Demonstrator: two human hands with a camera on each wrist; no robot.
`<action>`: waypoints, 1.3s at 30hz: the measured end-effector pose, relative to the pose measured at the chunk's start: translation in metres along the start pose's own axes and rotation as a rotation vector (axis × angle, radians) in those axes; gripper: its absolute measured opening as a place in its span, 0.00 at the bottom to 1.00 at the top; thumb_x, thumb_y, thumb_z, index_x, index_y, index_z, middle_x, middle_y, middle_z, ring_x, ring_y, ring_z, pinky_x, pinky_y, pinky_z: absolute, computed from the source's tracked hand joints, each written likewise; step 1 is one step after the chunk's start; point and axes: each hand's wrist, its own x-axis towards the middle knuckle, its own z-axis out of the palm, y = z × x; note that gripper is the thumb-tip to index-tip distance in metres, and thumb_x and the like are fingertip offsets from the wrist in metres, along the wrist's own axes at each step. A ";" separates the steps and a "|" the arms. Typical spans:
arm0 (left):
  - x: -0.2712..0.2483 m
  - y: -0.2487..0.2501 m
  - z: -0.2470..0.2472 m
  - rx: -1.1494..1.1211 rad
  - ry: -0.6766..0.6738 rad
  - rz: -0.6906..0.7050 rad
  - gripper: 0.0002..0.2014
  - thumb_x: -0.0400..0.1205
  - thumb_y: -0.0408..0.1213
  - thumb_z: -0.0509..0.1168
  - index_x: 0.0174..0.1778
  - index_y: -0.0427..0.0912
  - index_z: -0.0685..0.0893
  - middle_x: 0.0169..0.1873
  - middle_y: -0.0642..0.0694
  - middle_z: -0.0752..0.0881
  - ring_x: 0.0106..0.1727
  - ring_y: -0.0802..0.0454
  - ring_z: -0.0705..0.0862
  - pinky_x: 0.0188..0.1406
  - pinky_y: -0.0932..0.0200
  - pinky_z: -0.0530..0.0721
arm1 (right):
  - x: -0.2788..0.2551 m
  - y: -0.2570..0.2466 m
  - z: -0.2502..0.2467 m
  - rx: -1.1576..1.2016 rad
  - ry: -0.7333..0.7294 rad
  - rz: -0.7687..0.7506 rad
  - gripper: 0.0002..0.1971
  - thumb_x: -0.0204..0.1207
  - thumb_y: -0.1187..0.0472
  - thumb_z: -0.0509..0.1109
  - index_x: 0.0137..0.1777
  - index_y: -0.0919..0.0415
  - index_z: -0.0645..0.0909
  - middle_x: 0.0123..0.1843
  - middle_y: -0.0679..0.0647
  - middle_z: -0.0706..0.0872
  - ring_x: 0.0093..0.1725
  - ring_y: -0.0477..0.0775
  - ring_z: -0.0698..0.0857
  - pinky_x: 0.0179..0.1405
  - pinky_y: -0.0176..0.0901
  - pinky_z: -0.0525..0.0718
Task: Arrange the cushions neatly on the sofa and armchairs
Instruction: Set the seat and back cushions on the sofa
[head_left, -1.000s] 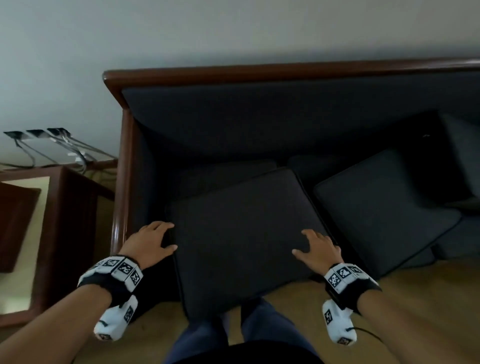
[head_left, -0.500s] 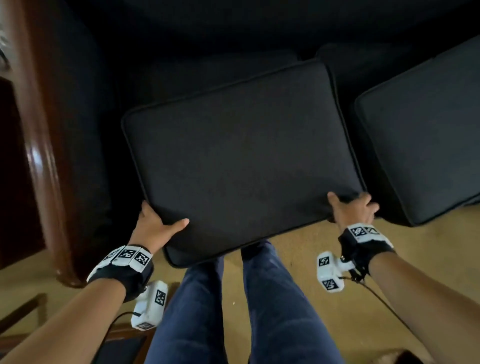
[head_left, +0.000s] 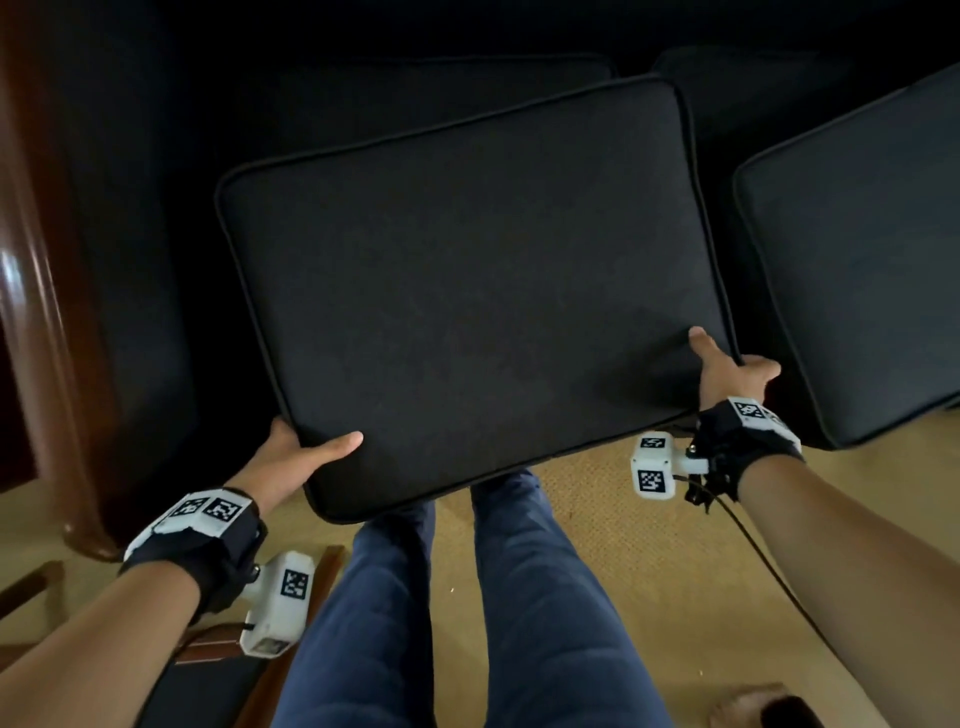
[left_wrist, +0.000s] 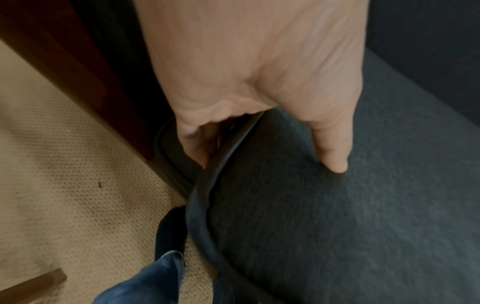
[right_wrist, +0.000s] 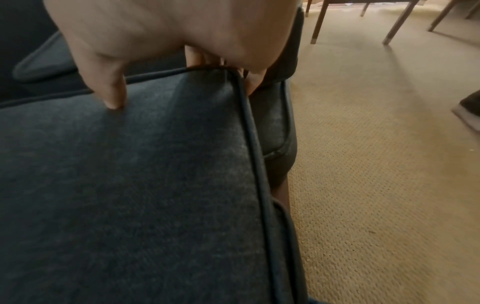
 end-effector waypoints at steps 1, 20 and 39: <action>-0.002 -0.002 0.002 0.000 0.001 0.012 0.45 0.74 0.40 0.79 0.82 0.37 0.61 0.73 0.44 0.77 0.67 0.52 0.74 0.69 0.56 0.70 | 0.000 0.001 -0.003 0.021 -0.020 0.010 0.39 0.67 0.43 0.80 0.73 0.56 0.66 0.70 0.59 0.77 0.64 0.64 0.79 0.57 0.56 0.76; -0.147 0.107 -0.112 -0.036 0.299 0.230 0.52 0.50 0.76 0.77 0.70 0.55 0.80 0.66 0.48 0.83 0.66 0.39 0.83 0.71 0.40 0.78 | -0.123 -0.126 -0.118 -0.155 -0.061 -0.411 0.34 0.65 0.47 0.73 0.68 0.66 0.71 0.69 0.62 0.79 0.72 0.68 0.72 0.62 0.59 0.74; -0.182 0.195 -0.106 0.002 0.586 0.527 0.44 0.78 0.62 0.68 0.85 0.51 0.55 0.75 0.29 0.70 0.73 0.28 0.73 0.74 0.36 0.72 | -0.240 -0.175 -0.061 -0.670 -0.078 -1.203 0.26 0.76 0.37 0.62 0.66 0.54 0.79 0.75 0.59 0.68 0.75 0.65 0.61 0.72 0.65 0.57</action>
